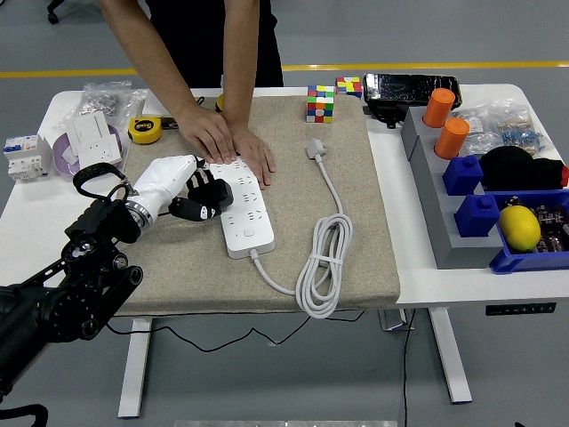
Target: Pick up the plug,place it near the board,insert it into the board,press the button
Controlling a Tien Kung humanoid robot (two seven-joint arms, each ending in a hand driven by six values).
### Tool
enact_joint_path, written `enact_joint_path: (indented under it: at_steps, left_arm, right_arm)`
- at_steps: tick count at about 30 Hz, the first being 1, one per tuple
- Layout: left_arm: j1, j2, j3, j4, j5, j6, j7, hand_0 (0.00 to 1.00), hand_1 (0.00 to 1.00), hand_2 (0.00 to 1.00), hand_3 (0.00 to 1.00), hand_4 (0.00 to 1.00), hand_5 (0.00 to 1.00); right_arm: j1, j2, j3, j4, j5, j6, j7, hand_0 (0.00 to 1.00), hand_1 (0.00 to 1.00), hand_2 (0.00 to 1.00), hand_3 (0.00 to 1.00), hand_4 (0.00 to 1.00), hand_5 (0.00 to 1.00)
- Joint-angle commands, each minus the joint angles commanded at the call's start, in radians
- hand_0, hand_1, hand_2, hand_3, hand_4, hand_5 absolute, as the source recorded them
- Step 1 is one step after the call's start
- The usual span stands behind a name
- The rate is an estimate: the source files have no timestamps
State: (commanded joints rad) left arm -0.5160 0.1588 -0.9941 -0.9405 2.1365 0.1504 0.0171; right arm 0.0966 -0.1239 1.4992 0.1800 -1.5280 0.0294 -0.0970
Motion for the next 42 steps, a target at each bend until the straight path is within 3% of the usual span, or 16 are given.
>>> enact_joint_path:
  at_steps: [12, 42]
  left_arm:
    - [-0.008, 0.013, 0.019, 0.006, 0.002, -0.01, 0.005, 0.551, 0.444, 0.313, 0.38, 0.492, 0.04]
    - [-0.023, 0.014, 0.042, 0.016, 0.003, -0.013, 0.003, 0.56, 0.46, 0.335, 0.396, 0.497, 0.053]
  right_arm:
    - [0.0, -0.001, 0.001, 0.0, -0.002, 0.0, 0.0, 0.849, 0.761, 0.748, 0.783, 0.998, 0.885]
    - [0.001, -0.004, -0.002, 0.0, -0.002, 0.0, 0.001, 0.849, 0.761, 0.748, 0.783, 0.998, 0.886]
